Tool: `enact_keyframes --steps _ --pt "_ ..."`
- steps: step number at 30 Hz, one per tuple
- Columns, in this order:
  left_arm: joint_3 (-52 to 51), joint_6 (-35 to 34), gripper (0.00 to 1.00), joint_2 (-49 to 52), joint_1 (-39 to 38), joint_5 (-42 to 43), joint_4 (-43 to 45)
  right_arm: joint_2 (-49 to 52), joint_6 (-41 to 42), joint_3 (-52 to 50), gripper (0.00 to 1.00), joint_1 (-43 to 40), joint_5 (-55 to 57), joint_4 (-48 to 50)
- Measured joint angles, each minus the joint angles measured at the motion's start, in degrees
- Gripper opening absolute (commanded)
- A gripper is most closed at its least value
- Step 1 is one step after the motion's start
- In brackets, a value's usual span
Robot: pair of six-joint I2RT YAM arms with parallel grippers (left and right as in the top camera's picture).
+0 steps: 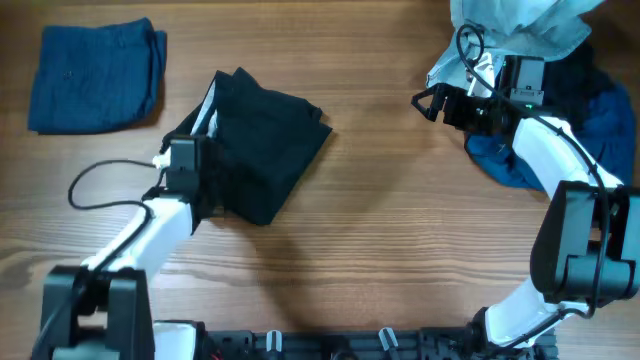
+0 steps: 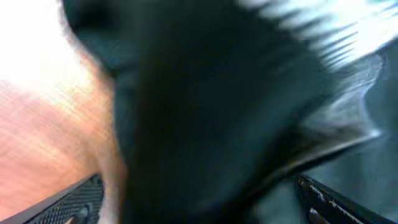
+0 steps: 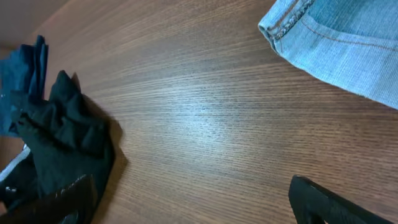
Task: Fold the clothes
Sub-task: 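Grasp the folded shorts with the left gripper and carry them to the top-left corner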
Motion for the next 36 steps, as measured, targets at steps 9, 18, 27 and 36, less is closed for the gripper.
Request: enact_keyframes --steps 9,18,27,36 --pt "0.63 0.81 0.04 5.92 0.28 -0.26 7.41 0.0 0.0 0.0 1.0 0.0 0.0 0.0" --pt "-0.02 3.06 0.04 5.9 0.31 0.74 11.13 0.0 0.0 0.0 1.0 0.0 0.0 0.02" --pt "5.01 26.88 0.04 -12.11 0.39 0.81 17.4 0.0 0.48 0.0 1.0 0.0 -0.02 0.07" --pt "5.77 43.45 0.04 -17.16 7.91 -0.94 26.43 0.0 0.52 0.0 1.0 0.02 -0.98 0.04"
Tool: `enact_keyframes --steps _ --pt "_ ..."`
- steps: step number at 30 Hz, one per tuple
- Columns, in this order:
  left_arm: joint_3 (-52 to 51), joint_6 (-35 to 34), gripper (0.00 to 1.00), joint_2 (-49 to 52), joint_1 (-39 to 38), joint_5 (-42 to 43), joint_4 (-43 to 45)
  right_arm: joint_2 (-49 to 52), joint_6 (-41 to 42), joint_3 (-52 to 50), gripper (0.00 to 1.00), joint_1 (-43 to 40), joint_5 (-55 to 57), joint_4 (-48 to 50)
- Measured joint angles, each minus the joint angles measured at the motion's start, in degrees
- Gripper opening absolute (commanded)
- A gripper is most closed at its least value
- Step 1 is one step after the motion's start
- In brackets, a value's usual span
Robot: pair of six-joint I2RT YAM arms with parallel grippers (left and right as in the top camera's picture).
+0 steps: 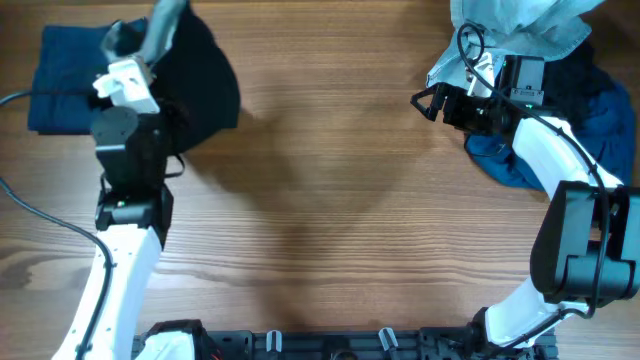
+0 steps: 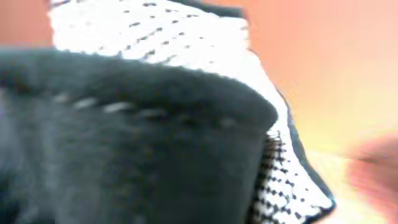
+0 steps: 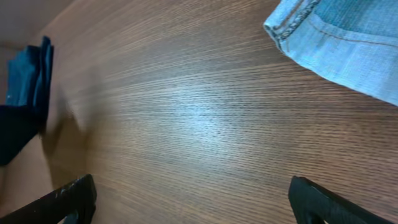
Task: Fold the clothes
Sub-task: 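Grasp the folded shorts with the left gripper and carry them to the top-left corner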
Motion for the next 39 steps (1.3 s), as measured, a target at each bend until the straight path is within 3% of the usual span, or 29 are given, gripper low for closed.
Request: enact_keyframes --steps 7,13,17,19,26,30,39 --pt "0.31 5.27 0.04 4.92 4.11 -0.9 15.61 0.0 0.15 0.0 1.0 0.0 -0.31 -0.02" --pt "7.98 8.15 0.04 10.29 5.25 -2.49 18.34 0.0 0.42 0.0 1.0 0.0 -0.31 -0.07" --pt "14.43 8.94 0.04 17.75 8.0 1.53 18.45 0.0 1.05 0.0 0.99 0.0 -0.33 -0.33" --pt "17.86 9.09 0.04 22.38 9.68 7.65 15.63 0.0 1.25 0.0 1.0 0.0 -0.33 -0.46" --pt "30.93 8.2 0.04 27.71 12.44 32.74 -12.7 0.0 1.25 0.0 1.0 0.0 -0.5 -0.37" --pt "39.87 8.02 0.05 27.69 14.32 42.77 -19.12 0.0 1.25 0.0 1.0 0.0 -0.52 -0.5" --pt "42.91 6.36 0.06 29.99 18.21 40.33 -17.0 0.0 1.25 0.0 1.0 0.9 -0.52 -0.61"
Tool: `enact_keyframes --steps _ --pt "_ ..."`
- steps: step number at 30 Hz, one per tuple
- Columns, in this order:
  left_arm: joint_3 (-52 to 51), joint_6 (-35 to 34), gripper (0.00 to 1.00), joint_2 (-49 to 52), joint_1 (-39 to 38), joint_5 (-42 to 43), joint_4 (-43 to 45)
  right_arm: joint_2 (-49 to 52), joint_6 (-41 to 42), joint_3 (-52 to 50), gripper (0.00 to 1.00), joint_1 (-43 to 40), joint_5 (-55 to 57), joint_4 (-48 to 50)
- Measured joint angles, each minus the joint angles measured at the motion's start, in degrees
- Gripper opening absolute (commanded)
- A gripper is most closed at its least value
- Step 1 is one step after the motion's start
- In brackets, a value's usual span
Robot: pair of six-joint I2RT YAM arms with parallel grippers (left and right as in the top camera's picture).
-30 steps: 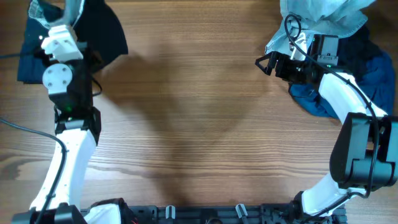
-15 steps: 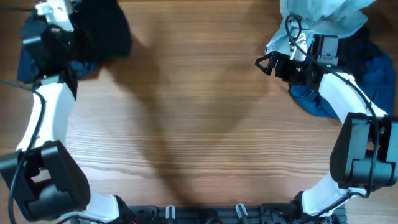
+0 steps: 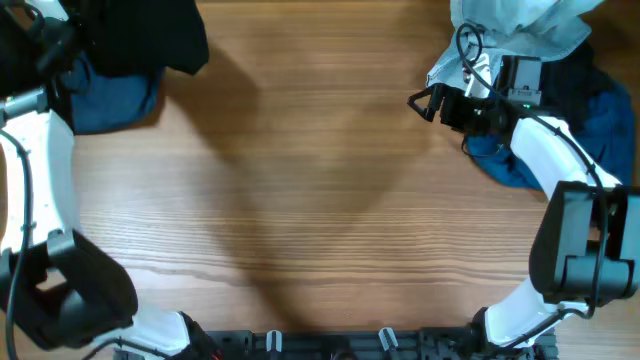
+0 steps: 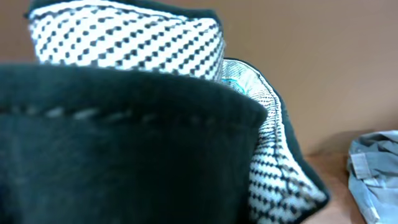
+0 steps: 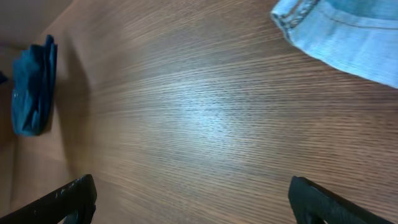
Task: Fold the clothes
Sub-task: 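Grasp the folded shorts with the left gripper and carry them to the top-left corner, then lower the black shorts onto the denim stack and press with the left gripper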
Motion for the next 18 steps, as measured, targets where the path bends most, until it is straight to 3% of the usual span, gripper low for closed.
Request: enact_keyframes --steps 9,18 --pt "2.84 -6.99 0.04 17.62 -0.26 5.05 3.06 0.0 0.0 0.0 0.99 1.86 -0.15 0.02" --pt "11.45 -7.85 0.04 17.66 -2.91 6.91 3.17 0.0 0.0 0.0 1.0 1.86 -0.17 0.2"
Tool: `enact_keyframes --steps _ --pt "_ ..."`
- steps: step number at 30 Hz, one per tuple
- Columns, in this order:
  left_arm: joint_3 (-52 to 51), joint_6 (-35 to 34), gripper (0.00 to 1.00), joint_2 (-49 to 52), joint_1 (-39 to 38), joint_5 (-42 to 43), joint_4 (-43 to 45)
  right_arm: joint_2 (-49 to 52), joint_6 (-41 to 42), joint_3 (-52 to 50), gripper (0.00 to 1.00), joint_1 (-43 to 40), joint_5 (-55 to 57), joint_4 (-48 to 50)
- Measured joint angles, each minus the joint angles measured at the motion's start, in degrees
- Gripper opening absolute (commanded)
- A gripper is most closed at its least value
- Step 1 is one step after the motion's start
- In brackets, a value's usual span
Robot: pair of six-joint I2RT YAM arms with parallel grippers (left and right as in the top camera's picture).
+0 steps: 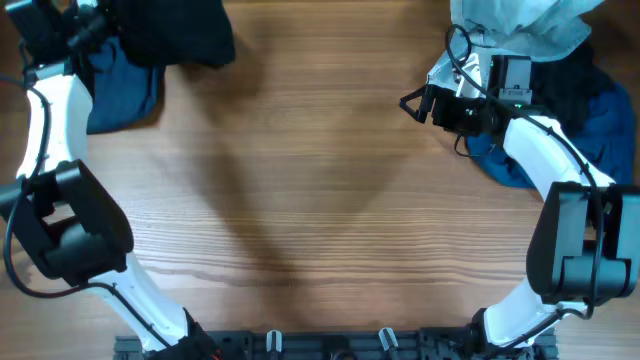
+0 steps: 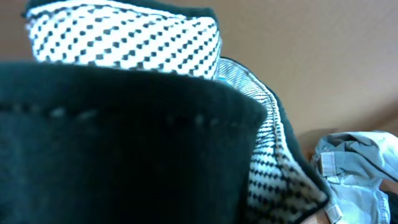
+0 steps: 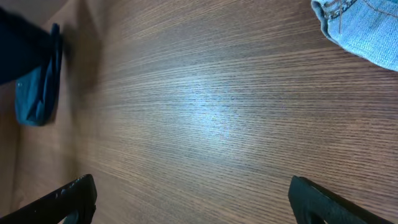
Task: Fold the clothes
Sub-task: 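Lower the black shorts onto the denim stack and press with the left gripper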
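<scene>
A black garment [image 1: 172, 30] with a white dotted lining [image 2: 124, 43] hangs at the table's top-left, with my left gripper [image 1: 103, 18] shut on it. It fills the left wrist view and hides the fingers. A folded dark blue garment [image 1: 122, 75] lies just below and partly under it, and shows again in the right wrist view [image 3: 36, 93]. My right gripper [image 1: 408, 103] stands open over bare wood, one fingertip [image 3: 320, 200] low in the right wrist view, beside a pile of clothes.
The pile at the top right holds a light blue denim piece [image 1: 520, 25] and a dark blue piece [image 1: 600, 120] under the right arm. The denim's hem [image 3: 367, 31] reaches into the right wrist view. Bare wooden table [image 1: 320, 200] fills the middle.
The held black garment has shifted a little to the right at the top-left corner. My right gripper has moved slightly left, still open.
The black garment lay folded at mid-left with my left gripper at its edge. Then it was lifted beside the folded blue garment. Later it hung over that garment at the top-left corner, where it still hangs. The right gripper stayed open near the pile.
</scene>
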Motion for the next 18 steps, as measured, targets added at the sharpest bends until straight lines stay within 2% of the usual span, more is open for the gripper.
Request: enact_keyframes --steps 5,14,18 --pt "0.2 0.0 0.04 0.07 2.99 -0.02 -2.29 0.0 0.0 0.0 1.0 0.0 0.0 0.39" --pt "0.22 -0.02 0.05 3.82 14.45 -1.51 -3.67 0.0 0.37 0.0 1.0 0.0 -0.02 0.72" --pt "0.22 -0.48 0.04 4.85 16.2 -1.51 -4.52 0.0 1.36 0.0 1.0 0.0 -0.02 1.57"
